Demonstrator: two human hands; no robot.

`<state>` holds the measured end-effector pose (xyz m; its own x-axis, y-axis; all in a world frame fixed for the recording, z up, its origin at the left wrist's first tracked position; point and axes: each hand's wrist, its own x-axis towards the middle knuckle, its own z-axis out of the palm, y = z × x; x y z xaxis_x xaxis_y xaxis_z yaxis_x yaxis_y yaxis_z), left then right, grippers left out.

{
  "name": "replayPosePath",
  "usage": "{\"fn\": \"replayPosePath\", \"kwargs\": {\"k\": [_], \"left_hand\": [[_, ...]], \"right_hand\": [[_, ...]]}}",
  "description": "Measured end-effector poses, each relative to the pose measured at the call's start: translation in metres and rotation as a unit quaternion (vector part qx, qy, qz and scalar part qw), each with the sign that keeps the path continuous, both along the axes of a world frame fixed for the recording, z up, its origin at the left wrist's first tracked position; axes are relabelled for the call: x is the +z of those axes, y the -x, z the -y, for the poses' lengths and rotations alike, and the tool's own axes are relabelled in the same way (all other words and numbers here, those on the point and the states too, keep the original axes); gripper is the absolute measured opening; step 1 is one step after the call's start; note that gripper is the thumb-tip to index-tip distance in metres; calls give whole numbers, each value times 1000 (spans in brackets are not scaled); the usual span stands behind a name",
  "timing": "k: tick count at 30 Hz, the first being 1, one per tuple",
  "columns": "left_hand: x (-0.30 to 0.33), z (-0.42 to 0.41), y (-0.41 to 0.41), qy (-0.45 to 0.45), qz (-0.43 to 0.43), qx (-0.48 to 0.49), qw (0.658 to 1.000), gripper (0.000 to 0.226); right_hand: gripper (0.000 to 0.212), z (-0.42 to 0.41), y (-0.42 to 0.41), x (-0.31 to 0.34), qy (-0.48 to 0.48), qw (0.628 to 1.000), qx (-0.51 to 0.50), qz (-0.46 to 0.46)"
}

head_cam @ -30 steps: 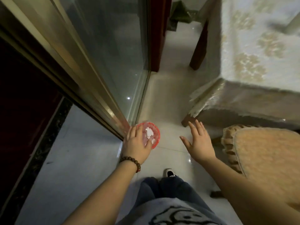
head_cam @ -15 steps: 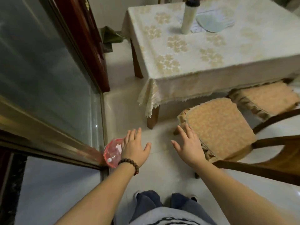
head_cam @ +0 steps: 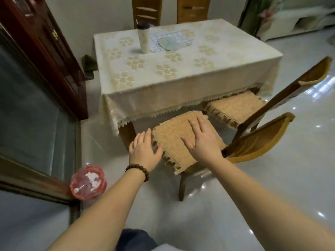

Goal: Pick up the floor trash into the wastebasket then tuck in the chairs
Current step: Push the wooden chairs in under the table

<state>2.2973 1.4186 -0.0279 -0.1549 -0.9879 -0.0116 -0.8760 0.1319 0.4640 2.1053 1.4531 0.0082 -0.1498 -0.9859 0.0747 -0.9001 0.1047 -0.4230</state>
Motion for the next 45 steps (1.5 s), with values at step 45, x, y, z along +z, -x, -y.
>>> {"fn": "replayPosePath", "kwargs": {"k": [45], "left_hand": [[-7,-86,303,-28,310,-14,950,59]], "right_hand": [[45,-1,370,-37,-59,894,356,-265]]}}
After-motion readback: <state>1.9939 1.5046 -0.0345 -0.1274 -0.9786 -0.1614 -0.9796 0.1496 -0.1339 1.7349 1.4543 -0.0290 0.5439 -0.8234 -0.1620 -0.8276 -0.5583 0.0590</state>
